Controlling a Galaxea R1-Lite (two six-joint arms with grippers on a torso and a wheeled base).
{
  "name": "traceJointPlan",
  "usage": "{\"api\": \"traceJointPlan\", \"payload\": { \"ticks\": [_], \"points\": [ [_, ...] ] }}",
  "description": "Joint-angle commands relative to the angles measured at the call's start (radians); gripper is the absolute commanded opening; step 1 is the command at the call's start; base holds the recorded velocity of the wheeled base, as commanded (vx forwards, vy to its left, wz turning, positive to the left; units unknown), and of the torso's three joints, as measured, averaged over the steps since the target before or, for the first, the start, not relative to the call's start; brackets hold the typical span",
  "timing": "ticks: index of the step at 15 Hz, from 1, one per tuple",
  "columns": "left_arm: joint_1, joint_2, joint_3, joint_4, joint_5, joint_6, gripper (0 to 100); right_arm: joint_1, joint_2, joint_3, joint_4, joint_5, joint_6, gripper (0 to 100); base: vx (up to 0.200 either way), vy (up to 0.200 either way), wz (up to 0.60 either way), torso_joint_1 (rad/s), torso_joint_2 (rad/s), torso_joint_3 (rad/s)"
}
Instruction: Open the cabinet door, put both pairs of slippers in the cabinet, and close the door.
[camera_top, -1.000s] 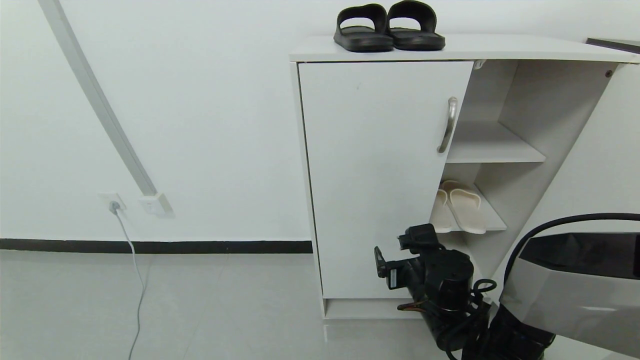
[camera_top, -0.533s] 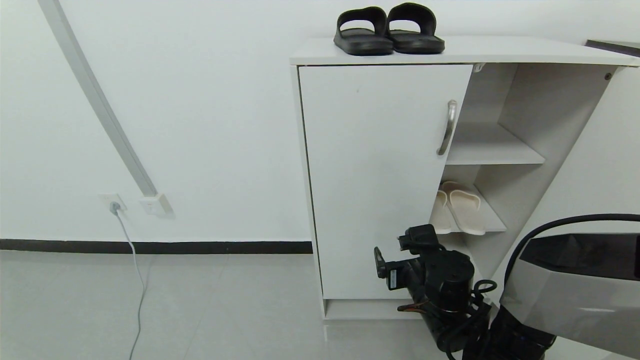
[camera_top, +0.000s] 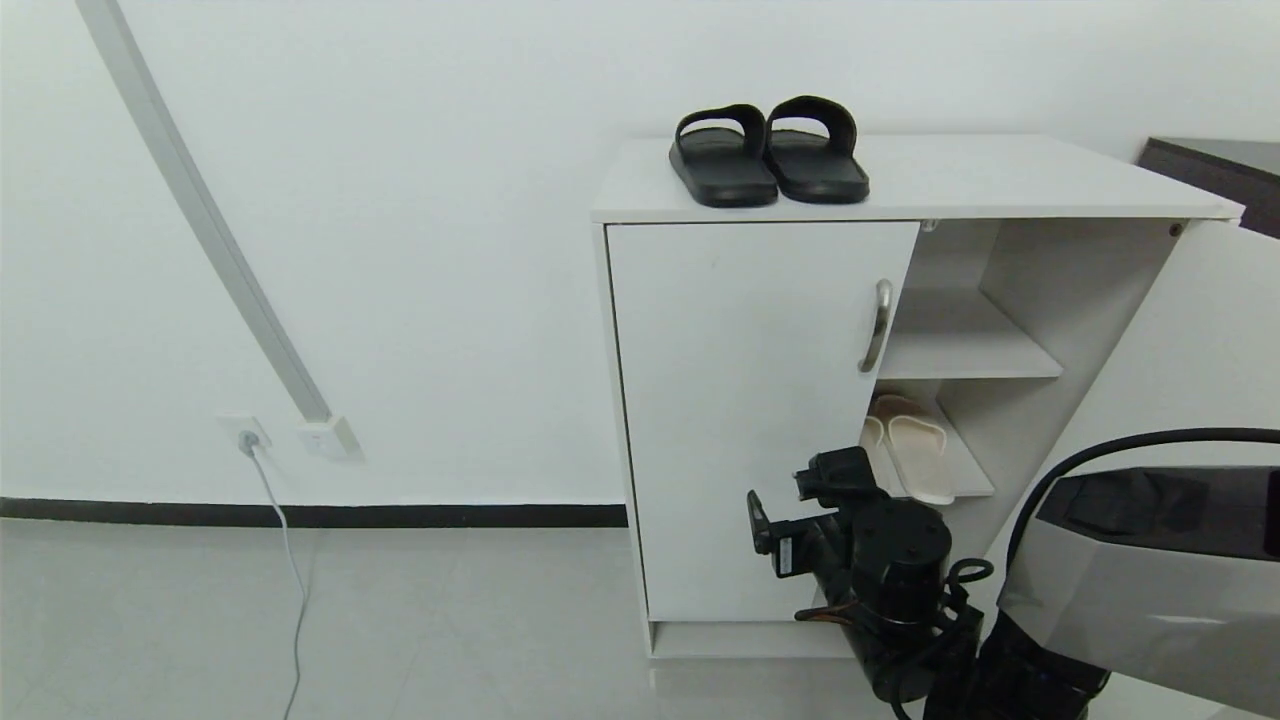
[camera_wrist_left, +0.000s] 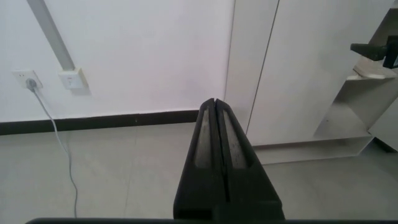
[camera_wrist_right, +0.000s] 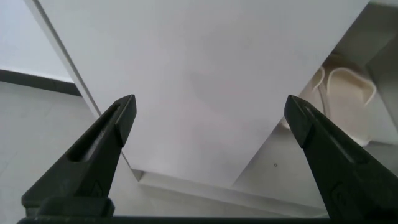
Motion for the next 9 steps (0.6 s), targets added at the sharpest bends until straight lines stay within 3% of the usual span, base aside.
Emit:
{"api": "traceJointPlan", "payload": {
  "ticks": [1, 9],
  "points": [
    [0.0, 0.001, 0.0, 0.0, 0.0, 0.0, 0, -0.002, -0.001, -0.003, 0.001, -0.001, -0.001, 100, 0.0, 0.0, 0.0, 0.129, -0.46, -0.344],
    [0.0, 0.001, 0.001, 0.0, 0.0, 0.0, 0, -0.011, -0.001, 0.001, -0.005, -0.001, -0.001, 100, 0.0, 0.0, 0.0, 0.156, -0.48, -0.325]
  ]
}}
